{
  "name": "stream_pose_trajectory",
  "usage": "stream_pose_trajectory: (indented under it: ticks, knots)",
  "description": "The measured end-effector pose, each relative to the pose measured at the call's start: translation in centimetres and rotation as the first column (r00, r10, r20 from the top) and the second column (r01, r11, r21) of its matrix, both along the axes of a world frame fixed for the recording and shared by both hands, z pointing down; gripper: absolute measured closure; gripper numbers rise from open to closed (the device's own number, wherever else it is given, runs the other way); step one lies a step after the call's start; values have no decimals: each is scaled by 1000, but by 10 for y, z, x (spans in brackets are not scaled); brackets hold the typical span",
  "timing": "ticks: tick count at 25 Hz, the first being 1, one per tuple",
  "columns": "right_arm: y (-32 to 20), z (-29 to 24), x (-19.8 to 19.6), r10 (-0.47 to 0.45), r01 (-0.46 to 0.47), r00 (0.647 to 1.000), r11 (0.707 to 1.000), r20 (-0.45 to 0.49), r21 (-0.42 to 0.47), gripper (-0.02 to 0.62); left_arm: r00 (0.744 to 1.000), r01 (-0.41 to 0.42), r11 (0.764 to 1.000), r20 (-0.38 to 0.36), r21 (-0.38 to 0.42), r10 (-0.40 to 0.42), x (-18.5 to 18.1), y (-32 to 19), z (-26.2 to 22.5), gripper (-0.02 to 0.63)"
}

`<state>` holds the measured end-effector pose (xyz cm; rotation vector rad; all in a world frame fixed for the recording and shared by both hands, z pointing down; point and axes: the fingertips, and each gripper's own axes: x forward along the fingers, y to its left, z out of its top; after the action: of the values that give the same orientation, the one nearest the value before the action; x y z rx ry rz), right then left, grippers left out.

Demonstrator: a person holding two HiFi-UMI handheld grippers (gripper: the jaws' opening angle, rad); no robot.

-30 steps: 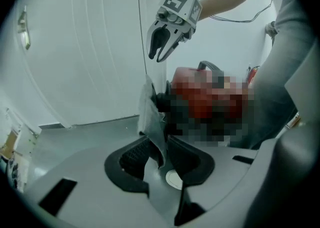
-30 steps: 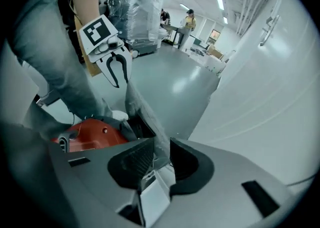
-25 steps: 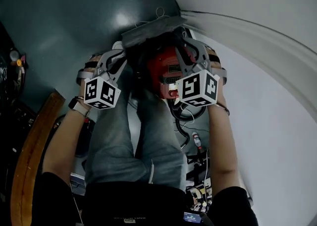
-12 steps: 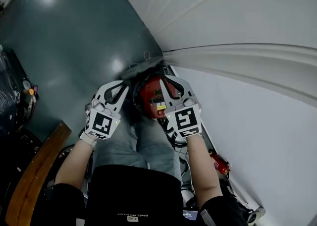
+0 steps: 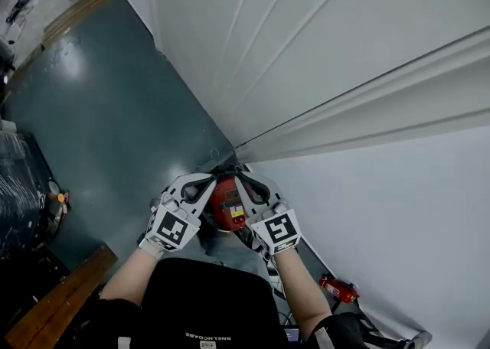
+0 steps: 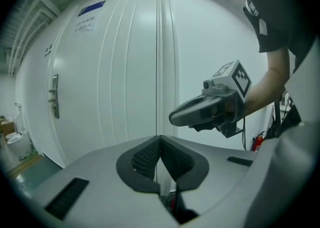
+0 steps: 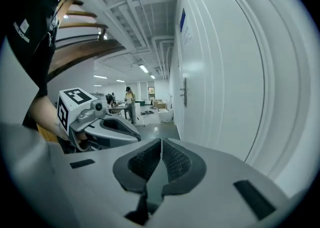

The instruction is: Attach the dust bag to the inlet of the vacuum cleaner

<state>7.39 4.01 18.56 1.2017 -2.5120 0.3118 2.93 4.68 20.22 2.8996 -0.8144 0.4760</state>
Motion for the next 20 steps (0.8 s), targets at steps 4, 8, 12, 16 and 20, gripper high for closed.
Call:
stream_pose_trajectory:
  ticks: [4, 8, 12, 16, 20]
  knots:
    - [4, -51, 6, 21, -24, 998, 998, 63, 56, 561, 1000, -29, 999, -10, 33, 30, 18, -1, -50, 591]
    - [21, -101, 9, 21, -29, 994, 997, 107, 74, 561, 999, -11, 1000, -38, 25, 12, 24, 8, -95, 591]
    - [35, -139, 14, 39, -53, 990, 993, 133, 104, 561, 998, -38, 999, -57, 23, 39, 27, 21, -123, 591]
    - [46, -168, 22, 63, -84, 986, 987, 156, 134, 561, 994, -62, 998, -92, 34, 64, 30, 31, -154, 591]
    - [54, -185, 31, 93, -121, 978, 983, 188, 140, 561, 988, -60, 997, -141, 41, 65, 34, 37, -186, 591]
